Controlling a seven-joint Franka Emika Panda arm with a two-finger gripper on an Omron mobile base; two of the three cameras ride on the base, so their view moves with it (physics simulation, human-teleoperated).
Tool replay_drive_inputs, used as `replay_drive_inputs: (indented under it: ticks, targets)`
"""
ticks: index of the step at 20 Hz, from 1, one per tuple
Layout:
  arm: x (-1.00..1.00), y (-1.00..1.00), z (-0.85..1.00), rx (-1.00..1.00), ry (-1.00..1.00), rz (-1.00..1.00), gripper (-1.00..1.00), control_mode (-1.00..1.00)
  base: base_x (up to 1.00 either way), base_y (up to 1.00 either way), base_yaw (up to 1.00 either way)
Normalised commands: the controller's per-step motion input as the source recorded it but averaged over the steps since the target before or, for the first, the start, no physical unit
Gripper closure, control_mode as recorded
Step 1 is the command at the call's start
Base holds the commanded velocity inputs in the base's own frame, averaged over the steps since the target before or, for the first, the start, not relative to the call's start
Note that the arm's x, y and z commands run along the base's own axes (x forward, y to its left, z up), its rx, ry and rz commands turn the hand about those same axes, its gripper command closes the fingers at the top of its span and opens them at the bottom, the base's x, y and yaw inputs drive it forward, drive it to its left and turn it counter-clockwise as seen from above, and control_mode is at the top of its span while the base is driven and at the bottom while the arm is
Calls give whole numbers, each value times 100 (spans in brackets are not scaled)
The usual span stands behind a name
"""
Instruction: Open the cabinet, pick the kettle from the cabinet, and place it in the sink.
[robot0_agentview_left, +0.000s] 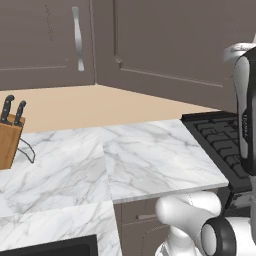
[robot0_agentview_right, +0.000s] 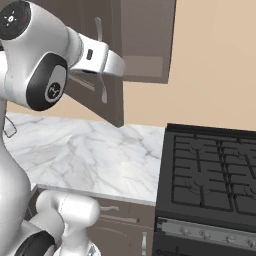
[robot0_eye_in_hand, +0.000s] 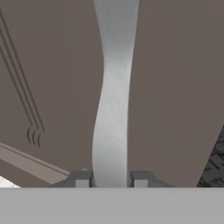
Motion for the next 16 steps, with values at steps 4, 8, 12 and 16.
replay_drive_inputs:
  ticks: [4,8,12,16]
  targets:
    - [-39,24,0,-1,-1,-6,100,-100,0,0,0]
    - [-37,25,0,-1,0,-6,100,-100,0,0,0]
    - [-35,26,0,-1,0,-7,100,-100,0,0,0]
    - [-33,27,0,-1,0,-6,100,-100,0,0,0]
